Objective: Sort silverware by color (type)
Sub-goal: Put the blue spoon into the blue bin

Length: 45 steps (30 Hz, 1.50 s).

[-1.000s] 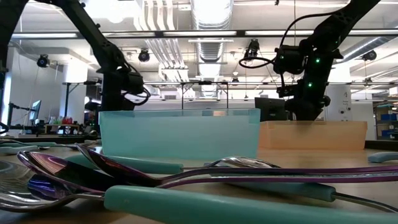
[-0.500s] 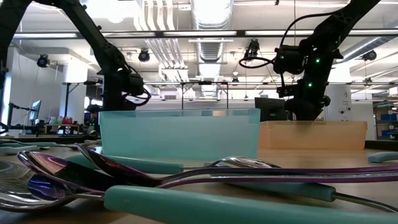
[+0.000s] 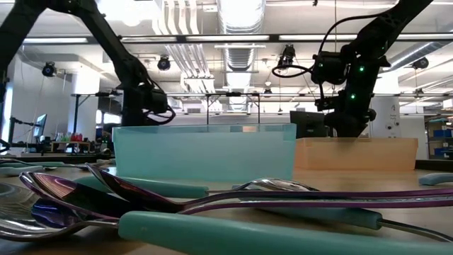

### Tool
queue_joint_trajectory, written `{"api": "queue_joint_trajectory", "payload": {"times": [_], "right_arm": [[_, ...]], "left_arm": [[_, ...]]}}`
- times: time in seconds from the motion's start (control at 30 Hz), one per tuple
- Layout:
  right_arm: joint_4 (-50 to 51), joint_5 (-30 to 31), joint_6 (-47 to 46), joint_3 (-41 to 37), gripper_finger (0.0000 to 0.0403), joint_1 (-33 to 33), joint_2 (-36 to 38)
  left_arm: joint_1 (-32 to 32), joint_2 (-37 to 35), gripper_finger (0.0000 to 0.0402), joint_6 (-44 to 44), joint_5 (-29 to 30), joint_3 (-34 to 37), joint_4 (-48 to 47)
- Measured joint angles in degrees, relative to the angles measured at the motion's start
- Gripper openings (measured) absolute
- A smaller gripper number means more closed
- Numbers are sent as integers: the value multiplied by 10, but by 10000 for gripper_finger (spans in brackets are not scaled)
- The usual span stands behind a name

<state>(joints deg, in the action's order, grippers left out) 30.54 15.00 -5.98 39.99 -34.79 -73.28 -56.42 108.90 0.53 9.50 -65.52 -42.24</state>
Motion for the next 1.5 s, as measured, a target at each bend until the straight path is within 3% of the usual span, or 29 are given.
{"api": "queue_joint_trajectory", "payload": {"times": [0.13,0.33,0.67,0.83,1.03,1.27,1.5], "right_arm": [[0,0,0,0,91,0,0],[0,0,0,0,91,0,0],[0,0,0,0,91,0,0],[0,0,0,0,91,0,0],[-31,0,2,0,91,0,0],[-71,0,0,0,91,0,0],[-80,0,0,0,91,0,0]], "left_arm": [[1,40,95,-21,4,-32,-39],[1,46,14,-15,4,-45,-50],[0,-1,8,10,22,-40,-40],[-2,-60,7,23,27,-40,-33],[14,-135,7,42,-8,-40,-32],[90,-203,7,64,-66,-40,2],[234,-249,7,106,-72,-37,74]]}}
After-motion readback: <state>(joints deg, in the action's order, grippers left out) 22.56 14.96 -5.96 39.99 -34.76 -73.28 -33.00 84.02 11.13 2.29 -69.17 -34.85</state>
